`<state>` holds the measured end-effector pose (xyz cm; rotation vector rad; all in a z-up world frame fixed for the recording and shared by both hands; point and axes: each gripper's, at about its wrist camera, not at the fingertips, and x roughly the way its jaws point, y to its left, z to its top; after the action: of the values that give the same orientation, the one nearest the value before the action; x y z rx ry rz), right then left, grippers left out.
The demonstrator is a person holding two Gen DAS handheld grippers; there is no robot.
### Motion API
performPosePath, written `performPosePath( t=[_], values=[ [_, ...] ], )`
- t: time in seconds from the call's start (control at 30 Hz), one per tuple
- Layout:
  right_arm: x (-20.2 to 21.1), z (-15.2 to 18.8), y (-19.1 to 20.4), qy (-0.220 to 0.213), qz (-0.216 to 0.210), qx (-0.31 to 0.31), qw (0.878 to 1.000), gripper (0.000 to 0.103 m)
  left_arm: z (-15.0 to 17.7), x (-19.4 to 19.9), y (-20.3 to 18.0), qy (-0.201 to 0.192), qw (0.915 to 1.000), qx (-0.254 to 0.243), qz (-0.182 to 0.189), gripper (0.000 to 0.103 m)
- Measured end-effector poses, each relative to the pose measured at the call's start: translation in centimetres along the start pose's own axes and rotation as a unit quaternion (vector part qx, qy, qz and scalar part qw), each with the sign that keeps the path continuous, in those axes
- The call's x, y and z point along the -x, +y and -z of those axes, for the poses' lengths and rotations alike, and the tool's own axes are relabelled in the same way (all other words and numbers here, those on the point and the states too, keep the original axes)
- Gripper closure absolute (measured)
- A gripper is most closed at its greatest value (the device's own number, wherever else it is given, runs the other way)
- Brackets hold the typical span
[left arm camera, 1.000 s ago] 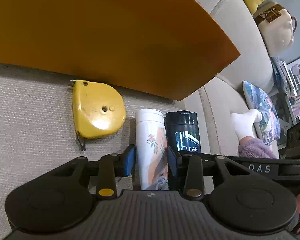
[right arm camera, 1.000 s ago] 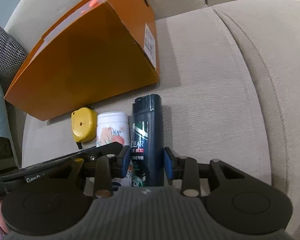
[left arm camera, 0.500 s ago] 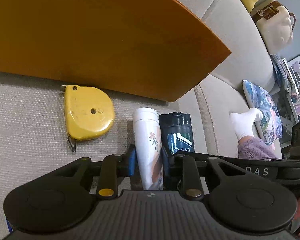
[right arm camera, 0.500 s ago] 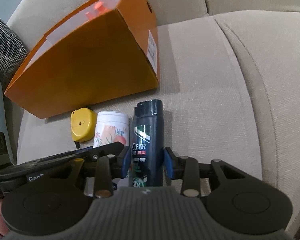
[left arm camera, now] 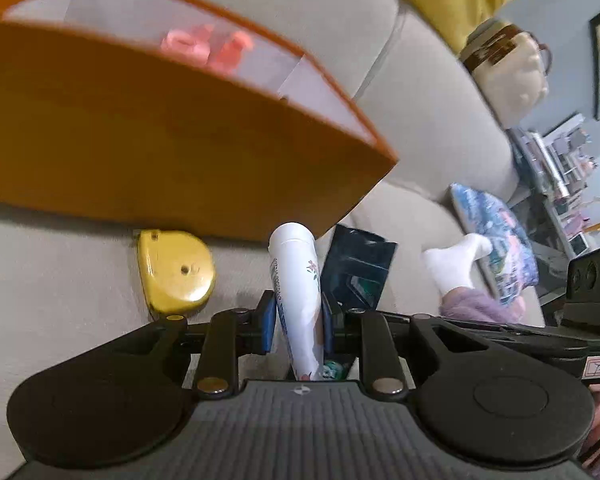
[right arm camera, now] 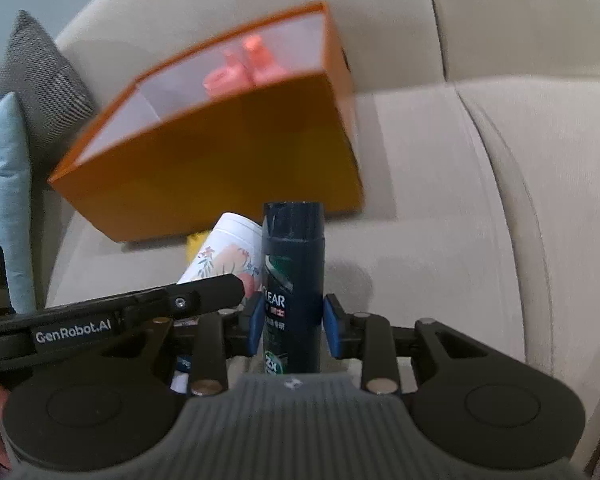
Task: Organize rigid objects
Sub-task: 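Grasp the white lotion bottle with the left gripper while the right gripper grasps the dark shampoo bottle, then carry both bottles over the orange box and lower the shampoo bottle inside with the right gripper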
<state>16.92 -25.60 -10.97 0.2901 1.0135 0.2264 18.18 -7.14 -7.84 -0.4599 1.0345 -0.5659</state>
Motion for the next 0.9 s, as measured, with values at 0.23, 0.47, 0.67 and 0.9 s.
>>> performPosePath(
  t=[0.23,0.47,0.67,0.9],
  values=[
    [4.4,-1.5,4.0,-0.081,0.007,0.036,0.996,0.071,-2.5,4.9,-1.6,-0.051,0.9979,-0.033,0.021,0.078],
    [8.0,-7.7,7.7,-0.128,0.036,0.122,0.984,0.071,-7.7,8.9,-2.2,-0.113,0.9918,-0.057,0.022,0.077],
    [4.7,-13.9,9.2,-0.100,0.100,0.183,0.973,0.071,-11.6,9.4,-0.5,-0.136,0.9878,-0.074,-0.009,0.077],
    [-3.7,-16.7,7.7,0.008,0.153,0.173,0.973,0.072,-13.0,6.9,3.1,-0.125,0.9895,-0.069,-0.021,0.077]
  ],
)
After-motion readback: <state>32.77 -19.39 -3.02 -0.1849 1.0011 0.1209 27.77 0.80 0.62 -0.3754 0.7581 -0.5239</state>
